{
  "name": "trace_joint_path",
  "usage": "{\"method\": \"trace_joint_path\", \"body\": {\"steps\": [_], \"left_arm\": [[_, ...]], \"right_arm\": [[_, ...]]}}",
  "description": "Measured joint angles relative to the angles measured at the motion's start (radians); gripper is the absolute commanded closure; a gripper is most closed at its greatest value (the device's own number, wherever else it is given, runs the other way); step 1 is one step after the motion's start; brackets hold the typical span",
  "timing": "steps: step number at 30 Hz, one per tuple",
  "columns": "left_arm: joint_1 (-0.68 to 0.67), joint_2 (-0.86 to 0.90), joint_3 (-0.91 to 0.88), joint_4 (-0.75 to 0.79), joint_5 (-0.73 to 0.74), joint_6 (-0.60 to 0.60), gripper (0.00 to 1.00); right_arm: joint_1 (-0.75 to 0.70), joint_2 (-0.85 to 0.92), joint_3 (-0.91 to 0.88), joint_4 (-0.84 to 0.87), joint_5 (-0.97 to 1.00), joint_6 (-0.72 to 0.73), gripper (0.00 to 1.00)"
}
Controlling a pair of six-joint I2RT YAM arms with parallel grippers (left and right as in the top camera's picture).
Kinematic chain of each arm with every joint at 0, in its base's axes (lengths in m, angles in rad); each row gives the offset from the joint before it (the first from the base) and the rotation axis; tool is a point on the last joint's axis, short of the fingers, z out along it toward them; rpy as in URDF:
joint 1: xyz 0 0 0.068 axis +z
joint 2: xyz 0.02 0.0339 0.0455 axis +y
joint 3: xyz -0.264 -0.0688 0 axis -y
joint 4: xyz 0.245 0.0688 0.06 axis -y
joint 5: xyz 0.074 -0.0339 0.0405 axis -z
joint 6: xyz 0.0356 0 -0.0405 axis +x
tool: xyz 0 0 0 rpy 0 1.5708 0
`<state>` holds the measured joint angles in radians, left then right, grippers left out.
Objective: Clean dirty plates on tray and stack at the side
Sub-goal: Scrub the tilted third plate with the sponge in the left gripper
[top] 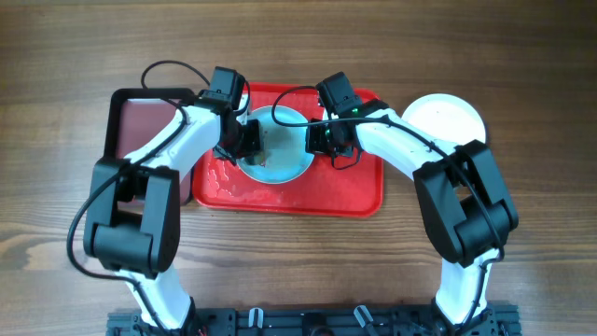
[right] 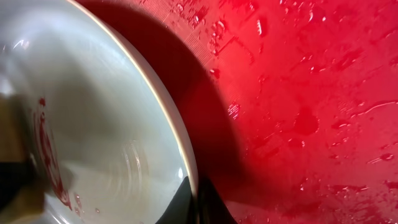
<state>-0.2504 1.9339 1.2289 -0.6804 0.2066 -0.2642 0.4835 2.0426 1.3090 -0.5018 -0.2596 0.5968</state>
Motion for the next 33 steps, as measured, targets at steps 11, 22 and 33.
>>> {"method": "trace_joint_path", "body": {"steps": [11,22,33], "left_arm": [[-0.002,0.009,0.004,-0.087,-0.026,0.002,0.96],[-0.164,0.044,0.016,0.095,0.039,-0.032,0.96],[-0.055,0.045,0.06,-0.191,-0.259,-0.161,0.96]], "right_arm": [[0.033,0.0,0.001,-0.024,-0.006,0.0,0.96],[0.033,0.0,0.001,-0.024,-0.006,0.0,0.96],[0.048,0.0,0.001,-0.022,-0.017,0.0,0.96]]}}
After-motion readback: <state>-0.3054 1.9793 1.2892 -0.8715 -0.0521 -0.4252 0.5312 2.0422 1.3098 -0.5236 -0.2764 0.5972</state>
